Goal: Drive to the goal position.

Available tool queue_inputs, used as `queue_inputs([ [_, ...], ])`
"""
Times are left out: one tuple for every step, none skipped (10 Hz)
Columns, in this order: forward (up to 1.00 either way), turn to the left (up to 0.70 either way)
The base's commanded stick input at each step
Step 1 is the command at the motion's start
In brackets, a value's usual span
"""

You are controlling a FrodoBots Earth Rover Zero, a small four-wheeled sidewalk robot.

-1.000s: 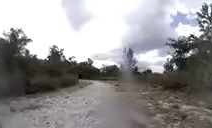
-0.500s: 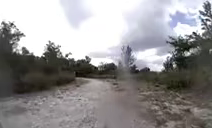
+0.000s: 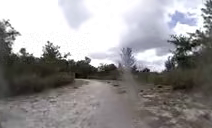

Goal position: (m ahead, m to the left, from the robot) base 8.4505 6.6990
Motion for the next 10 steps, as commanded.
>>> queue_inputs([
  [0.6, 0.0],
  [0.6, 0.0],
  [0.6, 0.0],
  [0.6, 0.0],
  [0.6, 0.02],
  [0.6, 0.15],
  [0.6, 0.15],
  [0.6, 0.15],
  [0.6, 0.15],
  [0.6, 0.15],
])
